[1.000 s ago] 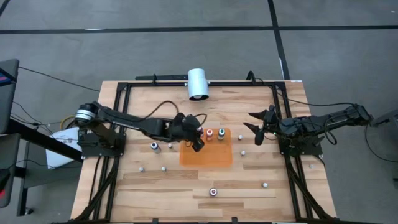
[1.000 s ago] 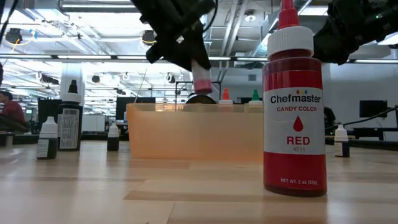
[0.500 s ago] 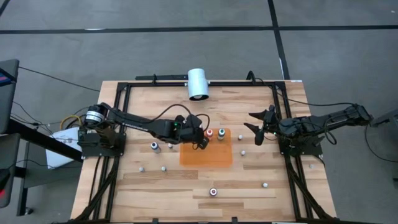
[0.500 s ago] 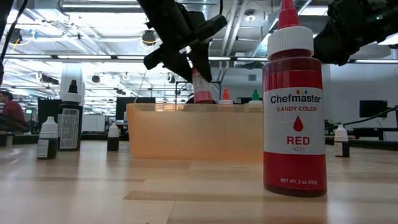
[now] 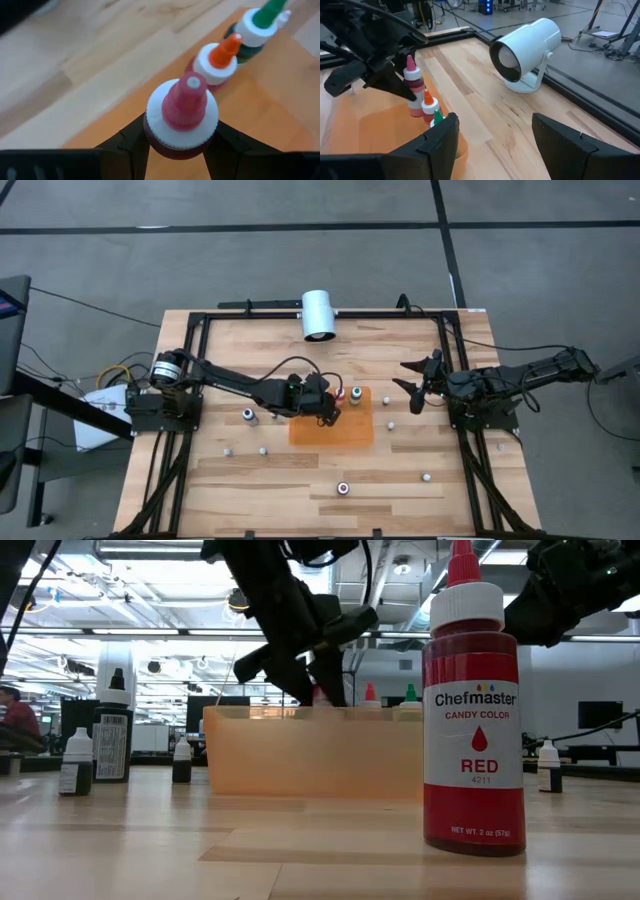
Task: Pick & Place food coloring
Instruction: Put the large pink food coloring into the orange bin
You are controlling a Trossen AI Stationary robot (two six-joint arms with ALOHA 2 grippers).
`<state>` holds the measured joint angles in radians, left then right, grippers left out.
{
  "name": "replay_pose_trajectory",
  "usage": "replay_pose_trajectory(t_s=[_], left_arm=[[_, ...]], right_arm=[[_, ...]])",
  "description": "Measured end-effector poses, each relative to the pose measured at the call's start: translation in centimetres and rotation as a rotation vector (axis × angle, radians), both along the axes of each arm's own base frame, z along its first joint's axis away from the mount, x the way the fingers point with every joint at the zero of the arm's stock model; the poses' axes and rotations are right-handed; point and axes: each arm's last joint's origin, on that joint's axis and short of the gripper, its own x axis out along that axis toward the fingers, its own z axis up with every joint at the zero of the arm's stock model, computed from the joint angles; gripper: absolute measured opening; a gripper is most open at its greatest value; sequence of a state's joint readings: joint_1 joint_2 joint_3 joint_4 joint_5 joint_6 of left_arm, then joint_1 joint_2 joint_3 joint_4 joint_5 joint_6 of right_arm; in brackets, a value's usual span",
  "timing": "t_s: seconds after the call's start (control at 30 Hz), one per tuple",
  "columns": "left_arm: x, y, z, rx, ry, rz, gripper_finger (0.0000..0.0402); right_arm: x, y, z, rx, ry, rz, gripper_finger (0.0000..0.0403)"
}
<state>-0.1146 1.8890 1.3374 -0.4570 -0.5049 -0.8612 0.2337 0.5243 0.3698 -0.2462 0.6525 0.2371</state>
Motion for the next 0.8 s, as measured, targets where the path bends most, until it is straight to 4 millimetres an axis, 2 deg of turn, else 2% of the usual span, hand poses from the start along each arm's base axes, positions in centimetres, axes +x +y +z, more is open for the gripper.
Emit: replay_pose_trajectory(t_s=[0.53,0.8], left_arm=[[0.3,0.2,-0.2,0.049,-0.030,0.051,0.0144],[0.8,0.1,-1.7,0.061,0.001,0.041,0.0144]], right_arm=[[-0.1,0.0,-0.3,-0.009,0.037,0.000,0.0240],[-0.1,0.0,-0.3,-0.009,0.037,0.000,0.0240]])
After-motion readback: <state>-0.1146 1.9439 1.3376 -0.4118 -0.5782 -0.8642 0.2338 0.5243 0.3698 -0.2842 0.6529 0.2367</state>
